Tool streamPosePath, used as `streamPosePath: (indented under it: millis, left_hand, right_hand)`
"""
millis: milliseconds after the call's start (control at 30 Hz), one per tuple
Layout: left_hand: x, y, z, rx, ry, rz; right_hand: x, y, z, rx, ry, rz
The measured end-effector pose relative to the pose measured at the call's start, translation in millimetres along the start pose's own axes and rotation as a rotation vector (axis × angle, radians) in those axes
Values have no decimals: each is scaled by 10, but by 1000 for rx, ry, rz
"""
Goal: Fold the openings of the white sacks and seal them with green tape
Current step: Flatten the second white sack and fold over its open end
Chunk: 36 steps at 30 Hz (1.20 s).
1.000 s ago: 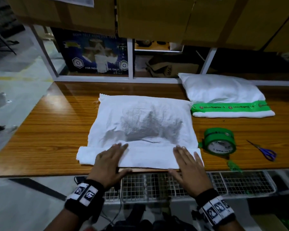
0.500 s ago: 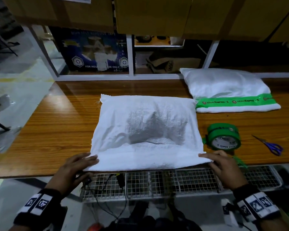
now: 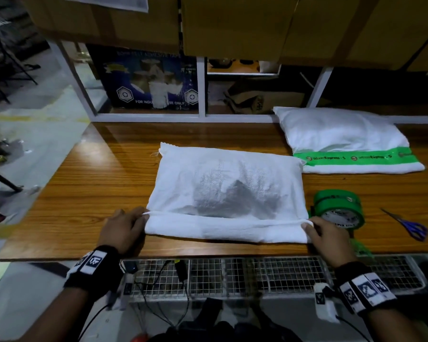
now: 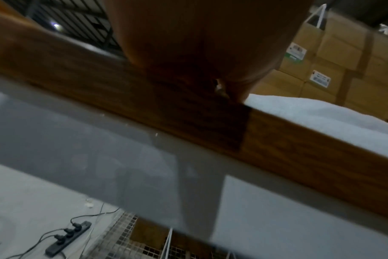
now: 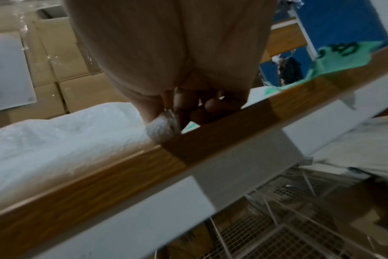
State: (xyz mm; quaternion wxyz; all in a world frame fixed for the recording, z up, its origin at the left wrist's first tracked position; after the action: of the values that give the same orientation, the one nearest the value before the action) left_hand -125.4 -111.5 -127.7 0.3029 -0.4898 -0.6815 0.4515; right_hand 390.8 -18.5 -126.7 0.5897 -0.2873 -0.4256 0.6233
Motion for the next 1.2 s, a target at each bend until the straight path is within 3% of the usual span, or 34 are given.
streamPosePath:
  millis: [167, 267, 400, 500, 567, 600, 700, 767, 833, 900, 933, 1000, 1033, 1100, 1200]
  left_hand:
    - [53, -16, -4, -70, -137, -24]
    - [-9, -86, -150, -25, -178, -169]
    - [-78, -175, -388, 269, -25, -388]
    - [-41, -160, -400, 316, -31, -342]
    - [-32, -119, -399, 335, -49, -279]
    - [-30, -109, -400, 340, -58, -255]
    - [-52, -136, -397, 324, -89, -227]
    - [-91, -207, -346, 304, -113, -244]
    - [-197, -332, -357, 279, -93, -343]
    - [-367, -415, -624, 249, 85, -510]
    - [-469, -362, -838, 221, 233, -529]
    - [-635, 10, -1249, 205, 487, -309]
    - [-691, 252, -1360, 240, 521, -163]
    - [-724, 608, -1375, 304, 463, 33]
    - [-732, 698, -1353, 322, 432, 82]
  right_hand:
    - [-44, -46, 81, -70, 117, -140]
    - [-166, 5, 255, -143, 132, -226]
    - [-273, -99, 602, -487, -52, -291]
    - [-398, -119, 1118, -400, -422, -380]
    - [-501, 177, 1530, -246, -693, -206]
    - [-529, 385, 1660, -207, -740, -90]
    - [-477, 803, 1636, -104, -552, 104]
    - [-454, 888, 1573, -127, -475, 146]
    - [-468, 915, 1607, -171, -457, 167]
    - [-460, 924, 1656, -210, -427, 182]
    - [-452, 929, 1677, -241, -414, 189]
    - [-449, 929, 1706, -295, -390, 203]
    - [-451, 917, 1721, -305, -382, 202]
    - [-466, 896, 1745, -299, -375, 188]
    - [-497, 919, 1723, -253, -372, 206]
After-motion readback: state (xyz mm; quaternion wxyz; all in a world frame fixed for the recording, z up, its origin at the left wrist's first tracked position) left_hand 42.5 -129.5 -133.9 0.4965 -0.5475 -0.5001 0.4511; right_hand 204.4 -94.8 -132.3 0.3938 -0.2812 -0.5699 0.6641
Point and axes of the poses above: each hand's wrist, its own x-axis towards the middle knuckle, its own y-axis out of the palm, z = x × y, the point moved 6 cm from there along x, towards the middle knuckle, and after that the axes turned 4 degrees about -y, right-handed, at the moved point
